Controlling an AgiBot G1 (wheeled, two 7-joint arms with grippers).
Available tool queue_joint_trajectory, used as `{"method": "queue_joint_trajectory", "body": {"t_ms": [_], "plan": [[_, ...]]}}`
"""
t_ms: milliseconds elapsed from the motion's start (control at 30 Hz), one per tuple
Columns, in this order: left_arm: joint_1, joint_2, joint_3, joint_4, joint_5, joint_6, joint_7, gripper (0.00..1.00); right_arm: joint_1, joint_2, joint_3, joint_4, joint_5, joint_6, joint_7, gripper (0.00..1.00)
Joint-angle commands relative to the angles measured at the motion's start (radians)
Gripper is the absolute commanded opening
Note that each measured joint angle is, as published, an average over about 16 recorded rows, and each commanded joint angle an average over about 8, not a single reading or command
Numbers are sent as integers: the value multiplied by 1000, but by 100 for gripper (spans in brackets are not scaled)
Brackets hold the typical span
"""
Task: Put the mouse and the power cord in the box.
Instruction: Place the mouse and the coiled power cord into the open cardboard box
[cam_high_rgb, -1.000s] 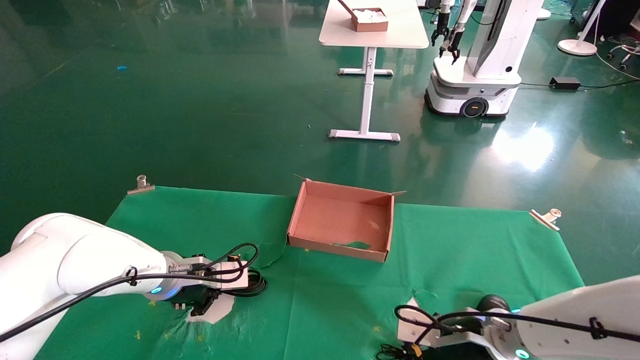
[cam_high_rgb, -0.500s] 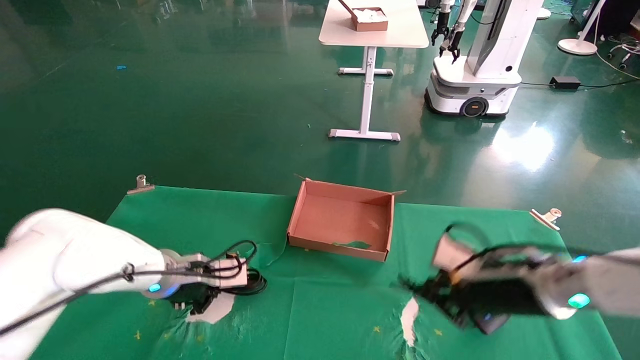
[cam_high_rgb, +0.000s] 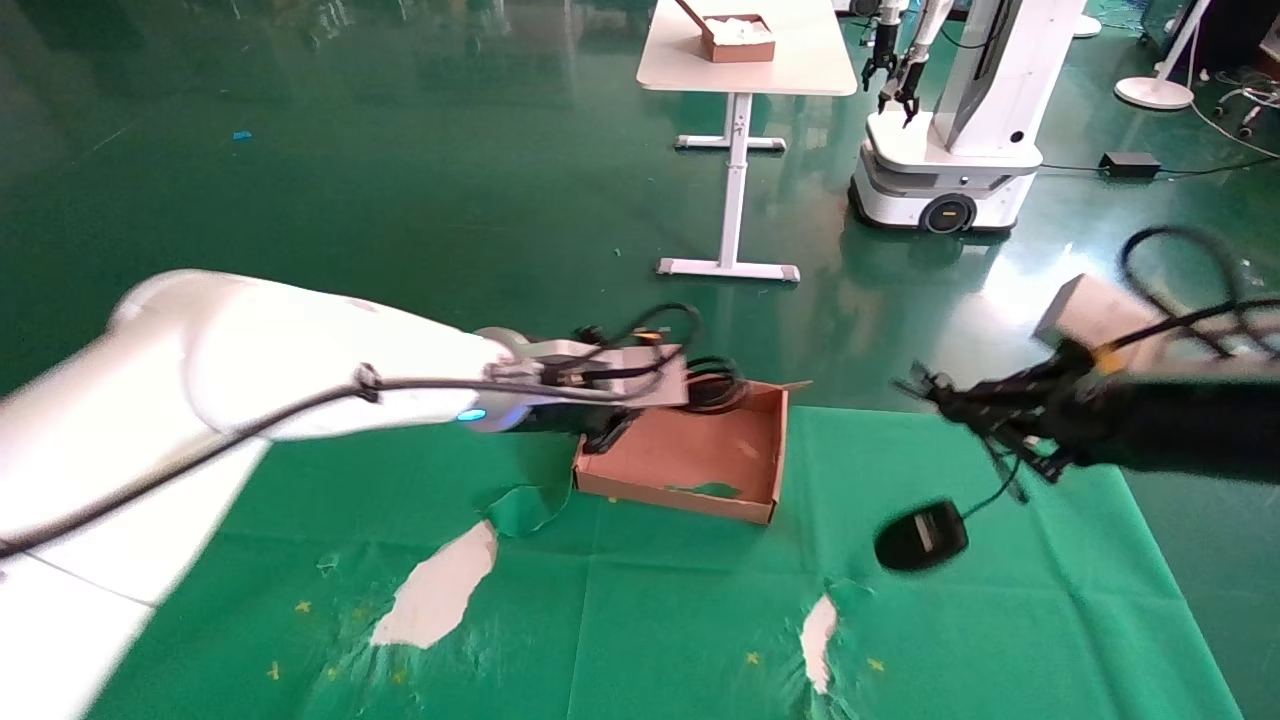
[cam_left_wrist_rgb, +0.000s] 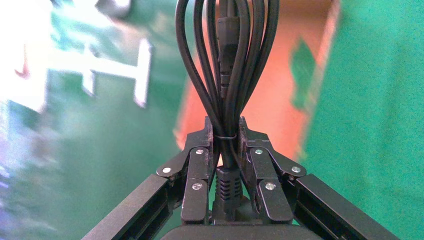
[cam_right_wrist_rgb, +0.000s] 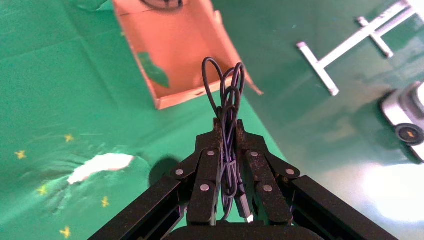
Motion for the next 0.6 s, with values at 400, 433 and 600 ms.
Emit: {"method": "queue_joint_trajectory", "body": {"t_ms": [400,433,600], "plan": [[34,33,312,77,-28,-441,93,100,27,52,34,40,68,-53,15,0],[29,33,330,80,-34,-451,83,100,24,53,35,43,70,-53,18,0],[7,33,408,89,-61,-483,38,100,18,51,36,64,73,-46,31,0]]}}
